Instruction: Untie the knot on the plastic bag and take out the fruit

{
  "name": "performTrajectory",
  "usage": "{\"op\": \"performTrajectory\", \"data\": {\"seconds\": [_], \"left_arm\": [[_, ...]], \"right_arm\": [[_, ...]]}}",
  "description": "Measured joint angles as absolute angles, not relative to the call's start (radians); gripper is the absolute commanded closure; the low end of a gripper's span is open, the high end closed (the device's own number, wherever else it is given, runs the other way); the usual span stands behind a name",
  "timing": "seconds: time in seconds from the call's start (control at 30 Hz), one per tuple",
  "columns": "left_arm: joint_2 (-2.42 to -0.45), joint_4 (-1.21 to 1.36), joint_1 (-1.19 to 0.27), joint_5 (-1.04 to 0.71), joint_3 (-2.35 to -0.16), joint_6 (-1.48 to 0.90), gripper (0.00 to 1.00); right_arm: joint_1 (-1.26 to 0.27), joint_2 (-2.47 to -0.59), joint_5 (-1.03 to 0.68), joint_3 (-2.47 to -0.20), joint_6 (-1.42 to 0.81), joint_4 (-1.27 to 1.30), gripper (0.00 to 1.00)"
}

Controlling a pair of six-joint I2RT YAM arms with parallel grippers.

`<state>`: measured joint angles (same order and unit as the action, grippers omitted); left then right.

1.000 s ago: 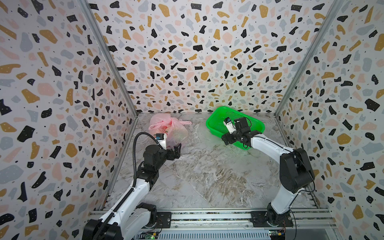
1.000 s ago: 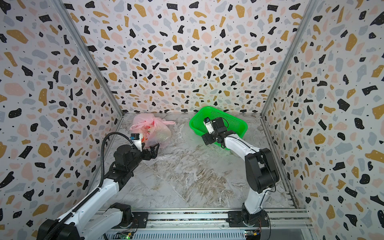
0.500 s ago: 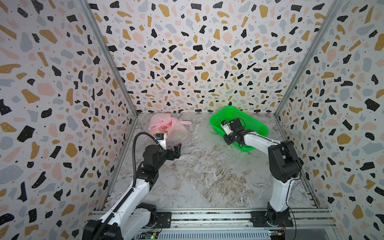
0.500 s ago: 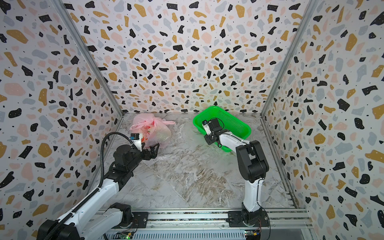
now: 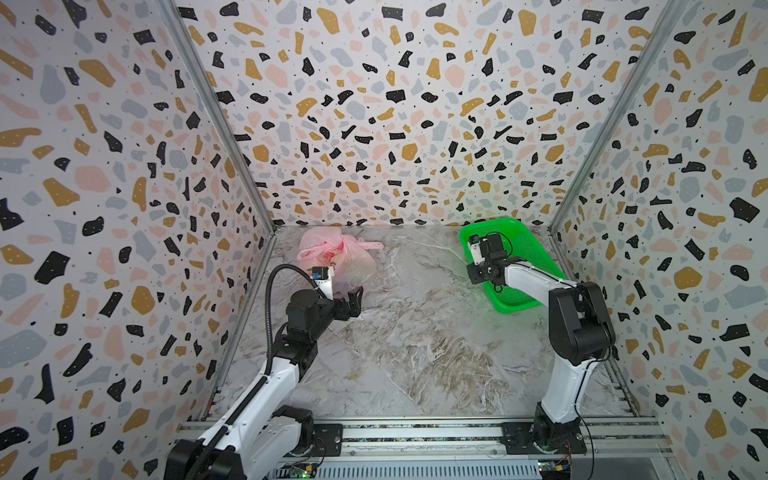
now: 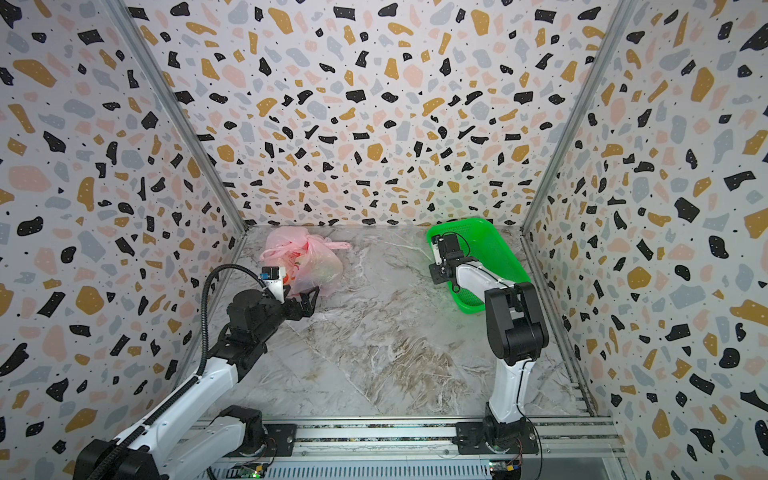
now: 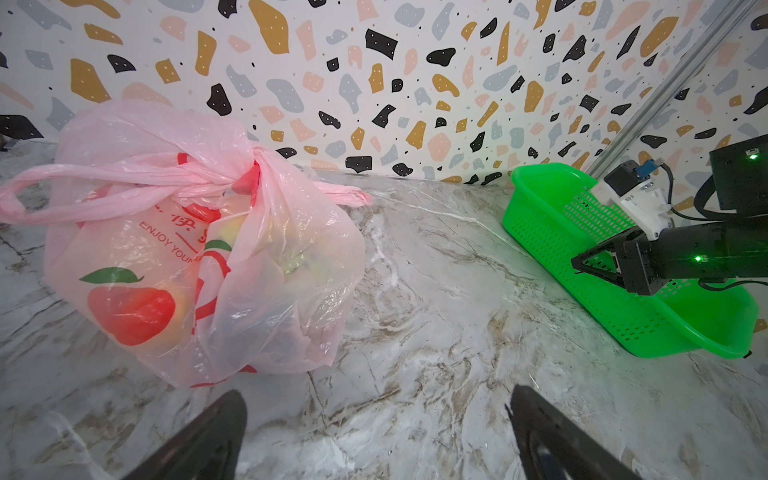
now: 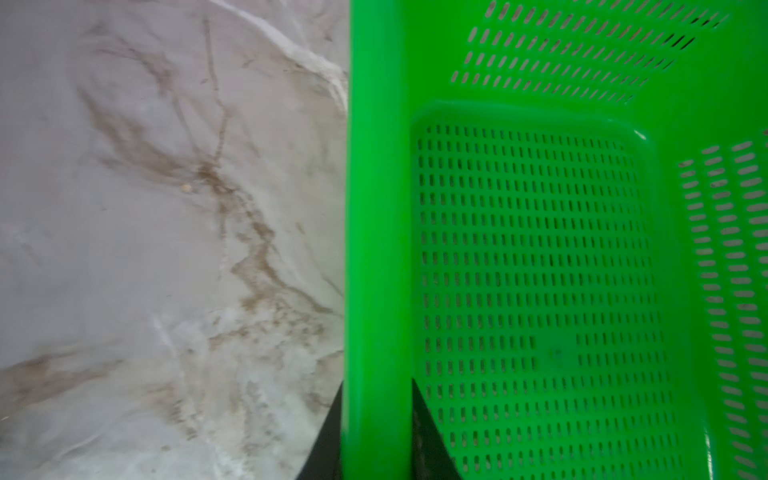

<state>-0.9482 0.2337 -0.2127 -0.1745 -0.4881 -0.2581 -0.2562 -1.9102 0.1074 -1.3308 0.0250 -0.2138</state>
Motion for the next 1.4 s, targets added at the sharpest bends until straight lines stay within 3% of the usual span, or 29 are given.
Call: {"op": "performTrajectory", "data": {"seconds": [0.4,0.6,0.73,0.87,1.07,1.23,1.4], "left_arm": [[-0.948,0.234,-0.221,-0.173,-0.488,-0.259,0.01],[-0.942,0.231,-0.226,-0.147,-0.488,-0.259,0.01],[-0.925,0.193,-0.226,-0.086,-0.492,-0.275,0.0],[-0.955,0.045,-0.227,0.025,-0.594,-0.293,0.0],[-1.118,-0.134,-0.221,0.171,-0.915,-0.28,0.0],[-1.301,-0.203,-0.174,0.182,-1.08,-0.269,0.0],[-1.527,-0.274,-0.152,0.156,-1.203,-0.277,0.07]], "right_arm": [[-0.17,-2.009,0.129,-1.47,-0.038,-0.259,0.8],[-0.173,-2.041,0.102,-1.513,-0.065,-0.254,0.29],[-0.193,-2.016,0.087,-1.48,-0.073,-0.245,0.15],[-0.213,-1.948,0.075,-1.435,-0.075,-0.268,0.1],[-0.251,-1.726,0.052,-1.347,-0.09,-0.285,0.08],[-0.279,-1.53,-0.016,-1.245,-0.127,-0.277,0.07],[-0.301,-1.462,-0.062,-1.153,-0.149,-0.278,0.07]]}}
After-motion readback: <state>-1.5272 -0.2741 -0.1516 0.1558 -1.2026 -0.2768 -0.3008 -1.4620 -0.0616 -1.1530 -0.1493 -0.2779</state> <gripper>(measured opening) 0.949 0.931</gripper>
